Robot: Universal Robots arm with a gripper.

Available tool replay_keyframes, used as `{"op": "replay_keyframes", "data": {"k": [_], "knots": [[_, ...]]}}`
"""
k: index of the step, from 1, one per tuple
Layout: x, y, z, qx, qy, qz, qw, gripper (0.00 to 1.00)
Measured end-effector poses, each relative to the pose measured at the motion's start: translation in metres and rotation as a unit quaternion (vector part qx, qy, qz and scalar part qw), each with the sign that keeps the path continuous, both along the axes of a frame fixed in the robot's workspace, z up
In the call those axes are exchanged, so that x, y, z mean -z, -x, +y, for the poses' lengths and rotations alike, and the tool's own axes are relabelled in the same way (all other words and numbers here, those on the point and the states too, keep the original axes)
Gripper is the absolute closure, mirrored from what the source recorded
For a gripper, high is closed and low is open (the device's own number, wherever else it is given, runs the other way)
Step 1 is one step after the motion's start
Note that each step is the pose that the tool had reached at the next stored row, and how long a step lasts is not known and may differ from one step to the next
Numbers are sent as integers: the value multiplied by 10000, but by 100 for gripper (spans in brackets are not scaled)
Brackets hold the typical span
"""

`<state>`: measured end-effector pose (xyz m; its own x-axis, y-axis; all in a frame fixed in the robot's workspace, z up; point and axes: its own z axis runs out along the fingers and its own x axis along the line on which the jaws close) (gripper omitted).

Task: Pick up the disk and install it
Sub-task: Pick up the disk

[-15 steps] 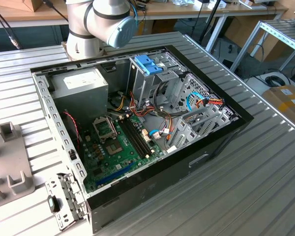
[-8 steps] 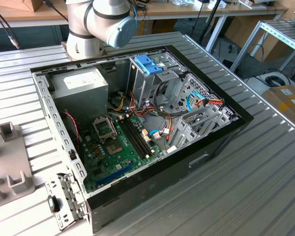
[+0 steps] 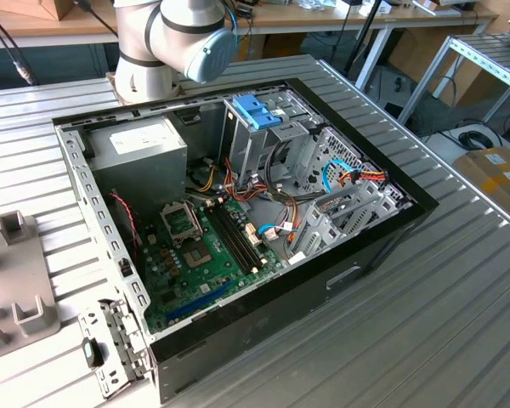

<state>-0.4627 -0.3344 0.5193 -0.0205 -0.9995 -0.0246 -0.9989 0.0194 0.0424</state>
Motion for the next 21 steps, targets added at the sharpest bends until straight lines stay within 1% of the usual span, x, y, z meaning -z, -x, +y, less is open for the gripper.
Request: {"op": "replay_keyframes", "data": {"k": [5,15,21], "knots": [[-29,0,0,0,0,0,10000,63],[-31,-9,0,0,3,-1,10000,63],[-31,-23,-1,0,24,0,10000,63]]}}
